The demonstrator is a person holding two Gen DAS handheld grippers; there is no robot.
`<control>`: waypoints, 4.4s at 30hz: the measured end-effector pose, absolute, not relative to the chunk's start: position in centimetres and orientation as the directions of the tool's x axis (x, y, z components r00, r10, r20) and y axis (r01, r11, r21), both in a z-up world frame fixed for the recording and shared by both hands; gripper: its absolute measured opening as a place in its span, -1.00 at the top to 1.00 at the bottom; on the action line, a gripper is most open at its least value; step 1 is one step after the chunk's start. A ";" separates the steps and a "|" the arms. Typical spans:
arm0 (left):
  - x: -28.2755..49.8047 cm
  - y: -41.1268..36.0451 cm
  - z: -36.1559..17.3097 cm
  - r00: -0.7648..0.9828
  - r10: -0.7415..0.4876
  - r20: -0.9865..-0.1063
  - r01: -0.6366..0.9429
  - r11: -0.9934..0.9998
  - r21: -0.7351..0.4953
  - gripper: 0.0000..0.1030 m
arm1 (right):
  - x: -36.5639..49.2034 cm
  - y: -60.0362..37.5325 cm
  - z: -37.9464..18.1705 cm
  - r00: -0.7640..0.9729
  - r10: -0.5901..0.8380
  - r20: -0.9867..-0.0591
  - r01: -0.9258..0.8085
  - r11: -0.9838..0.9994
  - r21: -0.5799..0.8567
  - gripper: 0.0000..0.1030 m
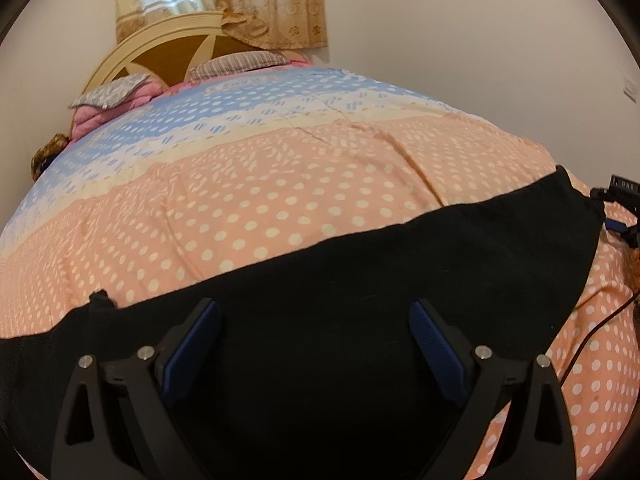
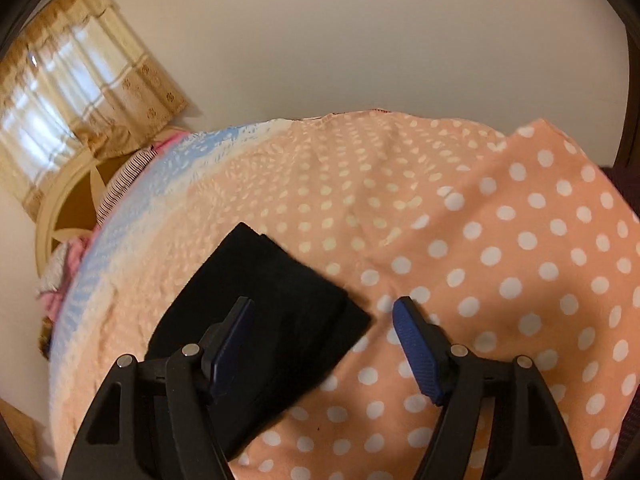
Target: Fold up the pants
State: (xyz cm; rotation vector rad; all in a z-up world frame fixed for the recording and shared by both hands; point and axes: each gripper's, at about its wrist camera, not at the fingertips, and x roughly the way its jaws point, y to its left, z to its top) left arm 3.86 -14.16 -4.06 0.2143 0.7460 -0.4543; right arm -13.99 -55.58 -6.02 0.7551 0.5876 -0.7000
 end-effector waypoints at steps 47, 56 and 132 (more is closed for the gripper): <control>6.8 -4.5 -3.7 0.702 -0.241 -0.670 0.285 0.957 -0.046 -0.90 | -4.6 -17.2 -4.9 0.681 0.259 -0.685 -0.306 0.951 0.056 0.41; 4.9 -8.7 0.4 0.762 -0.352 -0.543 0.429 0.903 0.017 -0.90 | -6.6 -28.9 2.4 0.809 0.174 -0.562 -0.042 0.970 0.239 0.40; 4.4 21.9 -5.1 0.745 -0.065 -0.664 -0.215 0.919 -0.331 0.64 | -1.6 -10.0 -6.4 0.741 0.179 -0.647 -0.017 0.968 0.249 -0.77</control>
